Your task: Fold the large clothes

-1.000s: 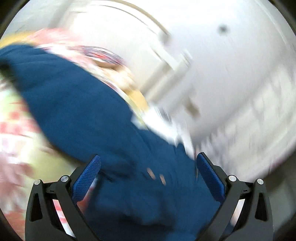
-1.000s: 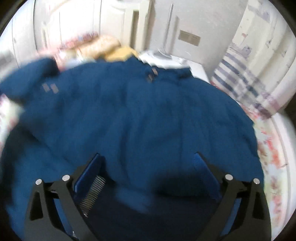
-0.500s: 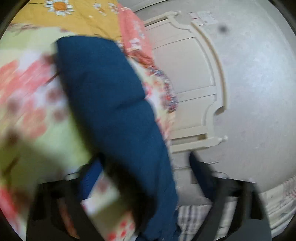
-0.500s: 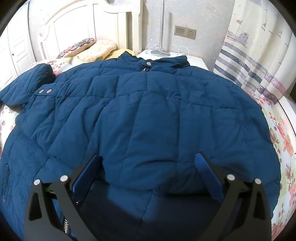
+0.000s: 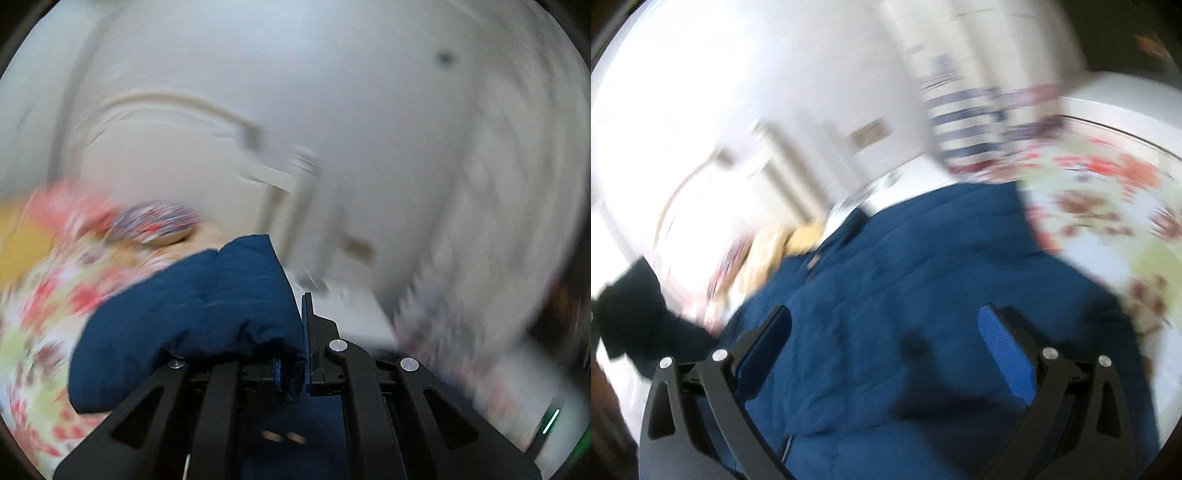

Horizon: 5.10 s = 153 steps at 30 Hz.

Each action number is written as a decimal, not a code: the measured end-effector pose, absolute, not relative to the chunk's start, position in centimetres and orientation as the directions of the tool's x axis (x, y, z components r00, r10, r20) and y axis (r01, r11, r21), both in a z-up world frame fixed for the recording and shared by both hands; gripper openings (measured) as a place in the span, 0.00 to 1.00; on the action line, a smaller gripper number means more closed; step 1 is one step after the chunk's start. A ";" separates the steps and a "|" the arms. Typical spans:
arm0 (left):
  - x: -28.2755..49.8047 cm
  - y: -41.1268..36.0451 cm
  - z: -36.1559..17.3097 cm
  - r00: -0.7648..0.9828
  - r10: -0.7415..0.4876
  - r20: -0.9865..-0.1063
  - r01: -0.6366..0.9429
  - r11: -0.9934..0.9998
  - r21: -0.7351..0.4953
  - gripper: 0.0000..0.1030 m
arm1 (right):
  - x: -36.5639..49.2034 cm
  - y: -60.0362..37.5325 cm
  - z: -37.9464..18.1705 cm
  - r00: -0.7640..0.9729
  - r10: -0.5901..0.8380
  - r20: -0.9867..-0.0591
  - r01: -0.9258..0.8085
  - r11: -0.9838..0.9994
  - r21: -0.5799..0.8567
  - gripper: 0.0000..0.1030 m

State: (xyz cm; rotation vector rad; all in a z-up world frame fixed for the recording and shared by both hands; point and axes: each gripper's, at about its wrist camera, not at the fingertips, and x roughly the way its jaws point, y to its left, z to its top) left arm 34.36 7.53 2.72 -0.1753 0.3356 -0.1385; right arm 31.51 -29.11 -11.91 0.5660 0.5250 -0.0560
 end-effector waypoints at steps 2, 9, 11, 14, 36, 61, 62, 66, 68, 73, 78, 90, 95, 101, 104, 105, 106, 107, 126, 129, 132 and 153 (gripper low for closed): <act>35.1 0.3 0.3 0.891 -0.201 -0.406 0.202 0.979 -0.042 0.03 | 30.8 -30.9 -12.0 0.883 0.039 -0.468 0.246 0.812 0.530 0.97; 36.9 -14.4 -14.8 0.701 -0.054 -0.712 0.389 0.865 0.317 0.06 | 29.7 -33.0 -12.0 0.895 -0.055 -0.443 0.321 0.770 0.552 0.97; 36.4 -16.0 -15.4 0.733 0.006 -0.680 0.392 0.813 0.430 0.06 | 29.8 -32.9 -11.9 0.896 -0.051 -0.442 0.312 0.781 0.541 0.97; 34.9 -17.2 -15.3 0.768 0.071 -0.636 0.399 0.725 0.561 0.12 | 30.1 -32.5 -11.8 0.900 -0.055 -0.433 0.301 0.796 0.525 0.97; 34.8 9.4 -9.0 0.724 -0.095 -0.683 -0.042 0.983 -0.181 0.93 | 30.7 -30.2 -11.8 0.874 -0.095 -0.477 0.307 0.869 0.389 0.97; 36.7 10.3 -14.5 0.617 -0.035 -0.786 -0.074 0.992 -0.102 0.96 | 38.5 1.2 -12.8 0.855 -0.170 -0.490 -0.289 0.630 -0.721 0.82; 36.7 10.4 -14.5 0.617 -0.036 -0.786 -0.074 0.992 -0.104 0.96 | 38.6 1.6 -12.8 0.859 -0.169 -0.484 -0.289 0.620 -0.730 0.74; 36.7 10.5 -14.5 0.616 -0.040 -0.787 -0.074 0.991 -0.109 0.96 | 37.9 -0.7 -10.4 0.861 -0.068 -0.504 -0.280 0.764 -0.581 0.20; 36.6 10.4 -14.5 0.616 -0.042 -0.786 -0.074 0.991 -0.111 0.96 | 36.9 -5.5 -7.1 0.857 0.064 -0.512 -0.253 0.916 -0.310 0.19; 36.6 10.4 -14.5 0.616 -0.041 -0.787 -0.075 0.991 -0.110 0.96 | 34.2 -24.9 -6.7 0.851 0.314 -0.420 -0.056 0.851 0.523 0.20; 36.6 10.4 -14.5 0.616 -0.041 -0.787 -0.075 0.991 -0.111 0.96 | 34.5 -33.3 -15.0 0.759 0.362 -0.542 0.168 0.695 0.699 0.35; 36.6 10.4 -14.5 0.615 -0.042 -0.787 -0.075 0.991 -0.111 0.96 | 33.4 -31.1 -12.6 0.784 0.307 -0.539 0.104 0.792 0.602 0.19; 36.6 10.4 -14.5 0.615 -0.042 -0.787 -0.075 0.991 -0.112 0.96 | 32.7 -30.7 -13.7 0.735 0.270 -0.621 0.163 0.819 0.550 0.24; 36.6 10.4 -14.5 0.615 -0.041 -0.788 -0.075 0.991 -0.111 0.96 | 29.1 -31.1 -9.9 0.810 -0.044 -0.585 0.331 0.858 0.393 0.57; 36.6 10.4 -14.5 0.615 -0.042 -0.788 -0.075 0.991 -0.111 0.96 | 29.6 -28.7 -6.7 0.848 -0.059 -0.527 0.232 0.935 0.269 0.60; 36.7 10.4 -14.5 0.615 -0.041 -0.788 -0.075 0.991 -0.111 0.96 | 30.8 -27.3 -6.3 0.840 -0.027 -0.542 0.172 0.961 0.218 0.61; 36.7 10.4 -14.5 0.615 -0.041 -0.788 -0.075 0.991 -0.111 0.96 | 31.7 -26.3 -6.3 0.829 -0.009 -0.560 0.131 0.975 0.178 0.61; 36.6 10.4 -14.5 0.615 -0.041 -0.788 -0.076 0.991 -0.111 0.96 | 33.0 -24.8 -6.8 0.806 -0.014 -0.591 0.093 0.990 0.103 0.61; 46.3 0.4 -11.1 0.588 -0.025 -0.809 0.013 1.000 -0.022 0.96 | 35.9 -22.9 -14.0 0.713 -0.076 -0.697 0.062 0.997 -0.046 0.65; 46.3 -1.0 -13.2 0.610 0.051 -0.791 0.018 0.997 0.078 0.96 | 35.9 -23.0 -14.0 0.713 -0.068 -0.698 0.057 0.998 -0.039 0.66; 46.1 -1.3 -11.7 0.588 0.077 -0.805 -0.008 0.996 0.090 0.95 | 35.9 -23.0 -14.0 0.715 -0.061 -0.697 0.056 0.998 -0.030 0.66; 52.6 0.4 -10.4 0.617 0.083 -0.783 -0.035 0.996 0.078 0.95 | 35.9 -23.8 -14.0 0.721 0.004 -0.693 0.030 0.999 0.037 0.72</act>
